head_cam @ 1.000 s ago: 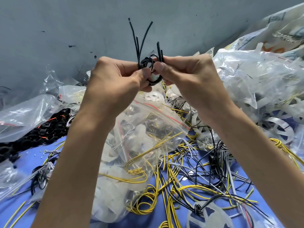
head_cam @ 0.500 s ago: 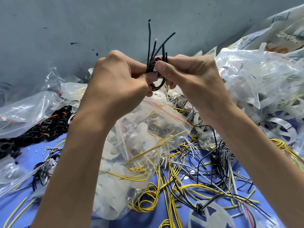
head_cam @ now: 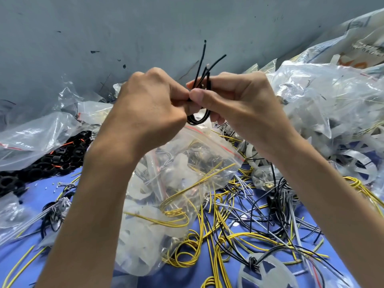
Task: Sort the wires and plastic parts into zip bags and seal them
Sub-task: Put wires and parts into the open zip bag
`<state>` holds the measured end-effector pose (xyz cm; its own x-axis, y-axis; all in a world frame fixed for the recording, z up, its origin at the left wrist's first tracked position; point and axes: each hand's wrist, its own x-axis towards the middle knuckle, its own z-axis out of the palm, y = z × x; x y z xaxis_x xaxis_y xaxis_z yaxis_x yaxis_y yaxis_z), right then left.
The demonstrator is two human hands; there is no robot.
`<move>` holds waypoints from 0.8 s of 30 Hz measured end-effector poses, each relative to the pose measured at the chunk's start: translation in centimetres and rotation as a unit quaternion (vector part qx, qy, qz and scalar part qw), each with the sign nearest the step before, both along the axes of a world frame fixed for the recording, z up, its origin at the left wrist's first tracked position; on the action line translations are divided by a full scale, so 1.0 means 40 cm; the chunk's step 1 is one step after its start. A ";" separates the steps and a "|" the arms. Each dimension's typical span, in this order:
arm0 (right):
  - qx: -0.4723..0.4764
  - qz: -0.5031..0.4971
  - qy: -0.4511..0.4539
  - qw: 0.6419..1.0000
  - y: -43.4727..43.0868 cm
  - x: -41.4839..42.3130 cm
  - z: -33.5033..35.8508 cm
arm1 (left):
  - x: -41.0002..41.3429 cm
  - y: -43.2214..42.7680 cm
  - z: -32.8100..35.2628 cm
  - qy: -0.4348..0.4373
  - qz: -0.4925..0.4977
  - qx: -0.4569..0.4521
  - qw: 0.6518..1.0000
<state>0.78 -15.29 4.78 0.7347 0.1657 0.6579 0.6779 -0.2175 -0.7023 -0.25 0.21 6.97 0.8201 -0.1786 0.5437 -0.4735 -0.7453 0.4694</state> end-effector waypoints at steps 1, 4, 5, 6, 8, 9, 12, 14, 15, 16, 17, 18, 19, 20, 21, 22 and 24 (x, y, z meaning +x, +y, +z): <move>-0.009 -0.014 -0.008 1.000 0.002 0.000 0.000 | 0.000 0.002 0.000 0.003 -0.010 0.004 1.000; -0.010 -0.060 -0.029 0.998 0.001 0.004 0.004 | -0.003 0.000 0.001 0.007 -0.045 0.013 0.999; 0.000 -0.061 -0.026 0.998 -0.003 0.004 0.007 | -0.003 -0.001 0.002 0.016 -0.059 0.005 0.998; 0.010 -0.059 -0.021 0.998 -0.009 0.005 0.012 | -0.002 0.001 0.004 0.030 -0.072 -0.005 0.997; 0.022 -0.056 -0.003 0.998 -0.026 0.009 0.021 | -0.001 0.009 0.007 0.047 -0.081 0.001 0.996; 0.021 -0.054 0.008 0.998 -0.035 0.011 0.024 | 0.001 0.016 0.008 0.050 -0.082 0.019 0.995; 0.015 -0.047 0.035 0.998 -0.058 0.020 0.026 | 0.001 0.048 0.011 0.078 -0.094 0.094 0.988; 0.014 -0.038 0.049 0.998 -0.064 0.024 0.025 | 0.002 0.065 0.010 0.106 -0.100 0.135 0.980; 0.014 -0.030 0.058 0.998 -0.065 0.025 0.024 | 0.003 0.071 0.009 0.112 -0.103 0.146 0.978; 0.009 -0.021 0.066 0.998 -0.063 0.026 0.021 | 0.003 0.073 0.010 0.109 -0.105 0.148 0.977; -0.002 -0.012 0.075 0.997 -0.061 0.026 0.018 | 0.002 0.072 0.010 0.099 -0.110 0.144 0.978; -0.022 -0.001 0.085 0.996 -0.058 0.027 0.015 | 0.001 0.071 0.011 0.082 -0.118 0.138 0.980; -0.046 0.015 0.098 0.994 -0.054 0.023 0.012 | -0.003 0.068 0.013 0.060 -0.127 0.130 0.981; -0.072 0.037 0.110 0.991 -0.049 0.018 0.010 | -0.008 0.065 0.017 0.041 -0.136 0.120 0.983; -0.098 0.063 0.120 0.986 -0.045 0.012 0.009 | -0.013 0.061 0.022 0.025 -0.145 0.110 0.983; -0.126 0.088 0.126 0.980 -0.040 0.006 0.007 | -0.018 0.057 0.026 0.012 -0.158 0.103 0.982; -0.181 0.122 0.131 0.967 -0.032 -0.005 0.009 | -0.024 0.050 0.029 0.000 -0.183 0.091 0.979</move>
<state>0.59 -16.56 5.16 0.7781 0.5399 0.3210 0.5490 -0.3364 -0.7651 -1.22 2.20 8.13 0.6832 -0.5544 0.4753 -0.7244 -0.5969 0.3450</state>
